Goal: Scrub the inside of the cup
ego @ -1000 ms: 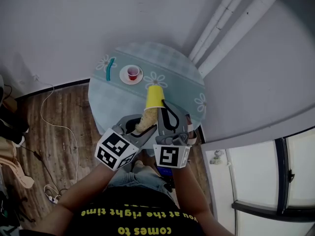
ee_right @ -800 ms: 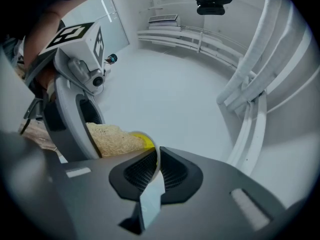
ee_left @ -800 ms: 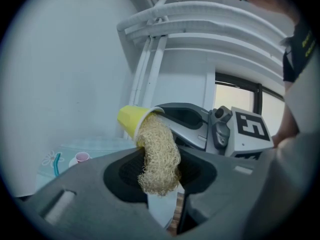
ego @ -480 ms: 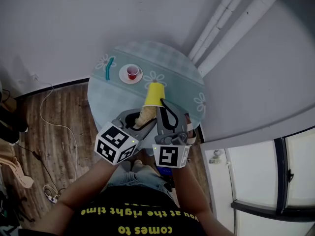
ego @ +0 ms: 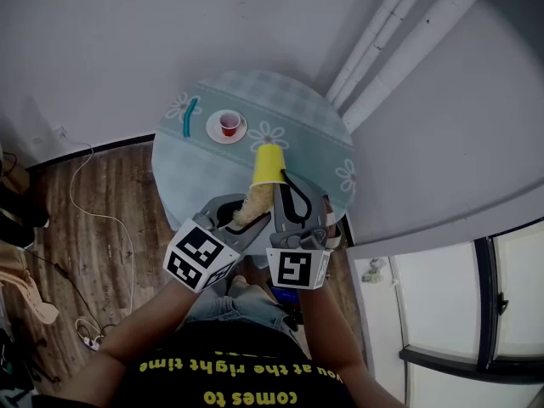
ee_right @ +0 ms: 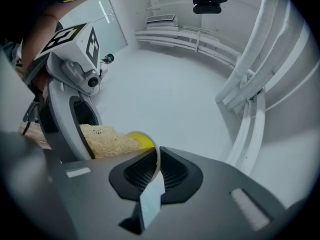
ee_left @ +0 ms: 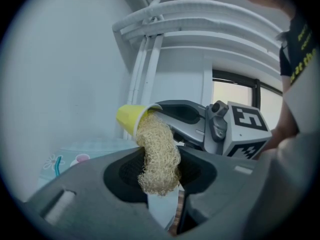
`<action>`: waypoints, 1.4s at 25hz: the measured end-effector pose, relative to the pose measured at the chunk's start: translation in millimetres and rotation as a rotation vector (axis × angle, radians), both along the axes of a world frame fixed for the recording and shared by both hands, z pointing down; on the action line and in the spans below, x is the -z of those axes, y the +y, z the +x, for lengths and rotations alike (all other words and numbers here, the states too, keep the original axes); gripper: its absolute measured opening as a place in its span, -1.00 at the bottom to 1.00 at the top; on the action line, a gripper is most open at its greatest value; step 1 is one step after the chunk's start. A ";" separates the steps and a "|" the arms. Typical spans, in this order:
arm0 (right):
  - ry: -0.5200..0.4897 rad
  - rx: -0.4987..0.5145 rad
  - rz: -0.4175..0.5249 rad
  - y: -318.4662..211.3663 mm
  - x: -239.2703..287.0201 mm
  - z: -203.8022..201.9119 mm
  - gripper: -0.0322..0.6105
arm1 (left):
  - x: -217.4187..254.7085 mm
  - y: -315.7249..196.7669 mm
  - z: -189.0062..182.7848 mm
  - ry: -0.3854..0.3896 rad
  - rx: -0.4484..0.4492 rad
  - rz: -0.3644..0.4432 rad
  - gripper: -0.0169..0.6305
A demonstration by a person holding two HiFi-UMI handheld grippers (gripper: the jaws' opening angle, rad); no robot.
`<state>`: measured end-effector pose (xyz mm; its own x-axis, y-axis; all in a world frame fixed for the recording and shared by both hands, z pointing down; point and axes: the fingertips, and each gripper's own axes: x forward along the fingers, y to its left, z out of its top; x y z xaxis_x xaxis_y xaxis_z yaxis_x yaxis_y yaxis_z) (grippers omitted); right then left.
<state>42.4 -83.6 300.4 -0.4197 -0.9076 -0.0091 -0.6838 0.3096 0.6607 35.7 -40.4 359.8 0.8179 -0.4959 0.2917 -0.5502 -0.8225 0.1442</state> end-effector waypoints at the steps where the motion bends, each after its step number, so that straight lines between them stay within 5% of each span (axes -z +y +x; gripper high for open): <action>1: -0.003 0.004 0.002 2.1 0.3 -1.2 -0.83 | 0.8 -1.0 -1.1 0.000 0.006 0.002 -0.49; 24: -0.086 -0.030 -0.003 2.6 12.6 11.1 -0.83 | 0.1 27.8 -0.2 -0.049 -0.087 0.129 -0.49; 30: -0.154 -0.002 -0.011 4.6 19.7 13.9 -0.83 | -5.6 21.1 -11.6 -0.060 -0.055 0.112 -0.49; 35: -0.357 0.024 -0.016 7.2 29.2 17.2 -0.83 | -12.7 14.5 -18.9 -0.095 -0.048 0.118 -0.49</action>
